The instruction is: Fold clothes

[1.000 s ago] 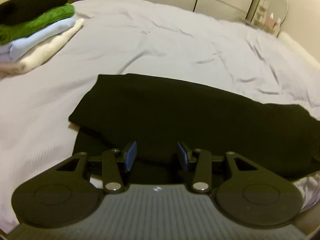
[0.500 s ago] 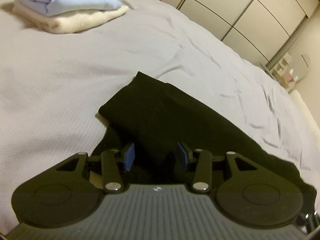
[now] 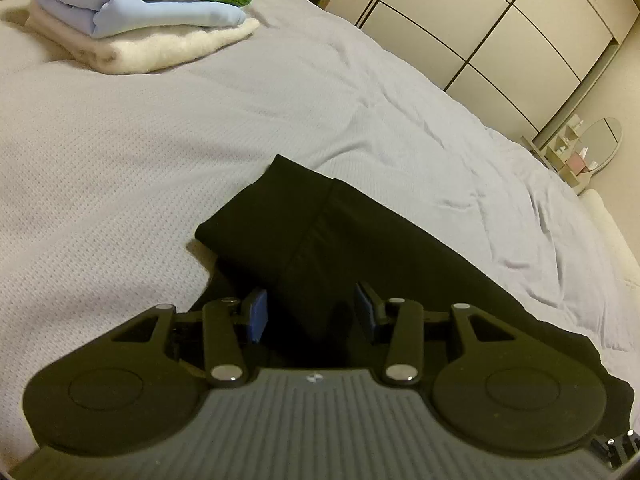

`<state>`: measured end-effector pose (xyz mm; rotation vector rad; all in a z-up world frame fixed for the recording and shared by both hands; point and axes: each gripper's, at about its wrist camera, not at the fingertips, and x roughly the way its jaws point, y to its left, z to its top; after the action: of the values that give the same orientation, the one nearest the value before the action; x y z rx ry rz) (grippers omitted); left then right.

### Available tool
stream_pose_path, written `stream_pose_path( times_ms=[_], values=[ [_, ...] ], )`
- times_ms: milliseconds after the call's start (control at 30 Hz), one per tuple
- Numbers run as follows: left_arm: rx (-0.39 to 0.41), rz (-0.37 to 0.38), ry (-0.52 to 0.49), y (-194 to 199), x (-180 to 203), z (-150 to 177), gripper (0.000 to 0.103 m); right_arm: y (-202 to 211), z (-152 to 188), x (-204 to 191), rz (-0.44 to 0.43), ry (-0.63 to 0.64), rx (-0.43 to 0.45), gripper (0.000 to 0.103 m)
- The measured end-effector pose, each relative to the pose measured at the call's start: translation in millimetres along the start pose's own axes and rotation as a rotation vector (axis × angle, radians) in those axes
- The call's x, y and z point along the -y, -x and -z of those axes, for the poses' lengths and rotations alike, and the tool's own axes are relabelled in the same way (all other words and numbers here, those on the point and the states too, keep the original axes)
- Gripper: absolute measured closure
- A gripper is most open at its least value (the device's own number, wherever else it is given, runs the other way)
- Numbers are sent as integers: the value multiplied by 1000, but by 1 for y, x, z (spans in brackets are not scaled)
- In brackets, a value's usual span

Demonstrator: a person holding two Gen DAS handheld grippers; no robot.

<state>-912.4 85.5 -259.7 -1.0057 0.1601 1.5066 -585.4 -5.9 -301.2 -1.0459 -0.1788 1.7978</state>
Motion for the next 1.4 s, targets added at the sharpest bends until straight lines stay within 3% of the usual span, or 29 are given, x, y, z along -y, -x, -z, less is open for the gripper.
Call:
stream_pose_path(
  times_ms=[133, 167, 200, 233, 367, 533, 767, 867, 967, 1033, 1067, 1100, 1167, 1267, 1400],
  values=[
    [11, -9, -30, 0, 2, 4, 68, -9, 7, -2, 22, 42, -43, 66],
    [21, -12, -43, 4, 3, 8, 77, -10, 8, -3, 26, 53, -44, 78],
    [31, -14, -57, 7, 3, 11, 99, -11, 8, -4, 21, 58, -43, 93],
    [41, -17, -70, 11, 3, 14, 98, -10, 7, -5, 15, 64, -37, 102],
    [81, -27, -124, 25, 5, 27, 98, 4, 4, 0, 41, 58, 5, 103],
    [131, -39, -191, 43, 7, 44, 98, 12, 11, 2, 16, 51, -6, 103],
    [190, -21, -200, 53, 8, 45, 98, 12, 16, -5, 13, 41, -12, 103],
    [132, -70, -237, 42, 7, 52, 97, 8, 17, -7, 0, 15, -22, 102],
    [66, -121, -252, 34, 4, 62, 90, -8, 24, -8, -42, -34, -86, 97],
    [65, -178, -301, 47, 15, 60, 84, -1, 22, -5, -29, -89, -88, 76],
    [69, -207, -331, 53, 20, 60, 82, 4, 21, -1, -22, -129, -82, 60],
    [74, -227, -354, 61, 26, 59, 82, 13, 23, 7, -21, -192, -65, 50],
    [86, -240, -385, 74, 37, 59, 85, 27, 28, 27, -14, -334, -39, 48],
    [114, -154, -434, 84, 58, 63, 83, 39, 45, 66, 32, -564, -21, 48],
    [93, -121, -543, 50, 83, 83, 74, 26, 79, 105, 75, -758, -26, 44]
  ],
)
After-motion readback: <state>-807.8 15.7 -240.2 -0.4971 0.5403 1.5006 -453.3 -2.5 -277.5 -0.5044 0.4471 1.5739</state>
